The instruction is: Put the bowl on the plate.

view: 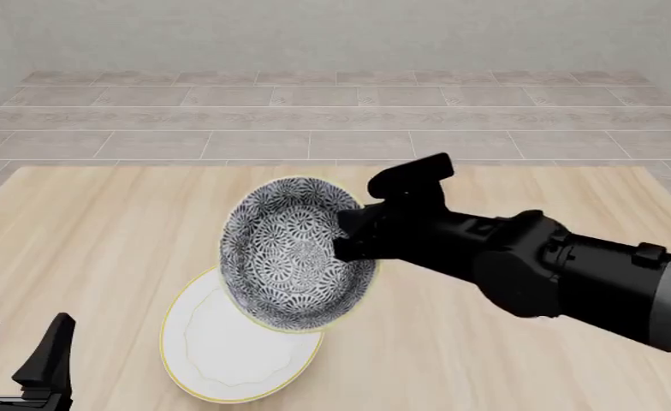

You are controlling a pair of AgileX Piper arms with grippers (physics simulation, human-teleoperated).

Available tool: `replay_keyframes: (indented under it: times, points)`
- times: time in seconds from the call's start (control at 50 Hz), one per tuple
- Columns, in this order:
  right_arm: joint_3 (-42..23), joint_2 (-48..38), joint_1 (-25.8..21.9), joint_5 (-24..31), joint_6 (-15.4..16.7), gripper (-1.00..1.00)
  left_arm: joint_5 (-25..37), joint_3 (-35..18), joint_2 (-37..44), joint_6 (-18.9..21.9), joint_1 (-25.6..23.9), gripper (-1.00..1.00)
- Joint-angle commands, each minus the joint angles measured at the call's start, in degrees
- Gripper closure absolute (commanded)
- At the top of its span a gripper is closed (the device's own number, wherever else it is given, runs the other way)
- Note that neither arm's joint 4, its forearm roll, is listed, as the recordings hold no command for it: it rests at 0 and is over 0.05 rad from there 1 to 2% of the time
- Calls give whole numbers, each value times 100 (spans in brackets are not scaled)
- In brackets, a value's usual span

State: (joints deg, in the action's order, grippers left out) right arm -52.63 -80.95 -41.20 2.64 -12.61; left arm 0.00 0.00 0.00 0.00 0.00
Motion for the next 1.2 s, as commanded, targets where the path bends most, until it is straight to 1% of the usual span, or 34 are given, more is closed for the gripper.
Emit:
replay_keyframes:
  times: [0.02,0.28,0.42,0.5,0.78,0.9,0.92,0.96,1.0,1.2]
  points:
    - [-264,-352,-108,-121,-69,100,0,0,0,0,0,-100]
    - [-477,-722,-238,-208,-117,100,0,0,0,0,0,-100]
    - [-603,-930,-306,-265,-241,100,0,0,0,0,0,-100]
    - [-704,-1097,-329,-264,-392,100,0,0,0,0,0,-100]
    - [-867,-1487,-388,-391,-608,100,0,0,0,0,0,-100]
    - [-951,-1621,-431,-344,-564,100,0,0,0,0,0,-100]
    - [-982,-1635,-434,-314,-518,100,0,0,0,0,0,-100]
    - [-1021,-1714,-377,-328,-550,100,0,0,0,0,0,-100]
    - [-1037,-1829,-339,-341,-510,100,0,0,0,0,0,-100]
    - [-1172,-2015,-318,-290,-481,100,0,0,0,0,0,-100]
